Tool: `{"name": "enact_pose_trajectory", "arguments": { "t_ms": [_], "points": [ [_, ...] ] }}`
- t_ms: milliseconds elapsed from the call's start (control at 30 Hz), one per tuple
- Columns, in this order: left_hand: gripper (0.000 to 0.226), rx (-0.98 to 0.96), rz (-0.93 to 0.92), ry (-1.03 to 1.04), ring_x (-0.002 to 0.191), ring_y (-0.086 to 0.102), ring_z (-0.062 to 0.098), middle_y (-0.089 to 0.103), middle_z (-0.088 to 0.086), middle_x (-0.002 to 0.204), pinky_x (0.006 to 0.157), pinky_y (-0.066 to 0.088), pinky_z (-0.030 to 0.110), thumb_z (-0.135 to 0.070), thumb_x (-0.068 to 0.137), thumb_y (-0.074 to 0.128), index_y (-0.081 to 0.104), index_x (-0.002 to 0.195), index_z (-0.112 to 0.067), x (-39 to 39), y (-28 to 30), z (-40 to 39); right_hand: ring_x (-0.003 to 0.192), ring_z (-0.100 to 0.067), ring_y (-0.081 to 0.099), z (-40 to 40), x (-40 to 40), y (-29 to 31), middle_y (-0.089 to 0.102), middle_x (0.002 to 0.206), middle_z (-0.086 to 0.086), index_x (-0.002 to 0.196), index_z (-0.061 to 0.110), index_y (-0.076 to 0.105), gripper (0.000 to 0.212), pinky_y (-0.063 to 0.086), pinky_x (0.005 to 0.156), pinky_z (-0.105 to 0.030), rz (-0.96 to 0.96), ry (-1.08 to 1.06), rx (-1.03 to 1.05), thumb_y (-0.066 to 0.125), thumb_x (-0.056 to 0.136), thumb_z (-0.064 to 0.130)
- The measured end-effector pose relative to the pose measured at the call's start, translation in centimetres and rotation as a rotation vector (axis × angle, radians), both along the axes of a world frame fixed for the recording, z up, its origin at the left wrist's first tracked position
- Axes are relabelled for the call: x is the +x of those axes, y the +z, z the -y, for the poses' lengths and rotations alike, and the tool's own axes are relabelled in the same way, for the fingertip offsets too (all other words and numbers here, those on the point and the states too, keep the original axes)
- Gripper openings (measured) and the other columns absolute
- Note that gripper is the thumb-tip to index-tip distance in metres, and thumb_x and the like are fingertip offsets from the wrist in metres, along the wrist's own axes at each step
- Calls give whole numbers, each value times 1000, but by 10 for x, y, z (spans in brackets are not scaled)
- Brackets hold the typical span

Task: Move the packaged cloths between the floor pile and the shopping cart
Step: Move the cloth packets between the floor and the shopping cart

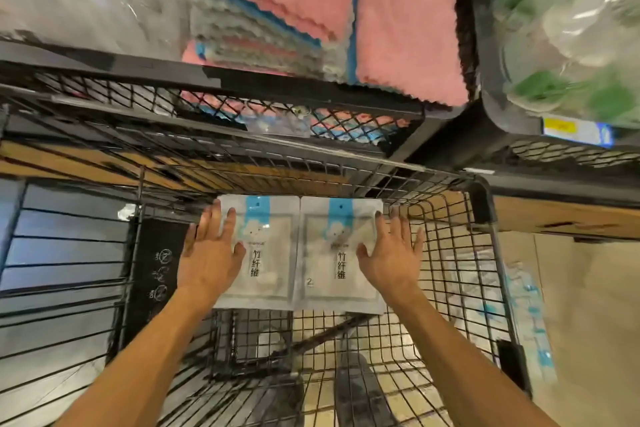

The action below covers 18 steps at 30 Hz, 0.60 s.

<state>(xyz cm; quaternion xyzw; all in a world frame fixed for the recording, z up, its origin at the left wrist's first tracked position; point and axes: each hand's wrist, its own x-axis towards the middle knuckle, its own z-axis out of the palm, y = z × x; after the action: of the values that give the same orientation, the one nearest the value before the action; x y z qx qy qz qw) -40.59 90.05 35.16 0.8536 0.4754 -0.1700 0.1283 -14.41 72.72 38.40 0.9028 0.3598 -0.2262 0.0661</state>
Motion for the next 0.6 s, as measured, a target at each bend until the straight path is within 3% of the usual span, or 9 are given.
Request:
{"name": "enact_pose_trajectory", "arguments": {
  "t_ms": [167, 333, 600],
  "points": [
    [72, 30, -25, 11, 157, -5, 25, -10, 8, 169, 125, 10, 51, -56, 103, 24, 4, 163, -21, 16, 69, -2, 160, -29, 10, -2, 5, 59, 16, 172, -9, 165, 20, 18, 78, 6, 127, -60, 8, 65, 30, 41, 101, 59],
    [72, 99, 35, 80, 157, 7, 25, 4, 6, 171, 123, 20, 52, -61, 101, 26, 15, 162, -26, 33, 145, -1, 160, -26, 9, -6, 8, 127, 17, 173, -5, 164, 25, 23, 76, 4, 126, -57, 0, 79, 92, 39, 100, 64],
    [68, 208, 44, 82, 153, 26, 22, 21, 1, 168, 118, 10, 69, -66, 100, 25, 23, 160, -34, 61, 290, -6, 160, -24, 9, -15, 30, 255, 18, 173, -3, 162, 27, 28, 88, 4, 127, -61, -52, 128, 201, 45, 91, 76]
  ]
}}
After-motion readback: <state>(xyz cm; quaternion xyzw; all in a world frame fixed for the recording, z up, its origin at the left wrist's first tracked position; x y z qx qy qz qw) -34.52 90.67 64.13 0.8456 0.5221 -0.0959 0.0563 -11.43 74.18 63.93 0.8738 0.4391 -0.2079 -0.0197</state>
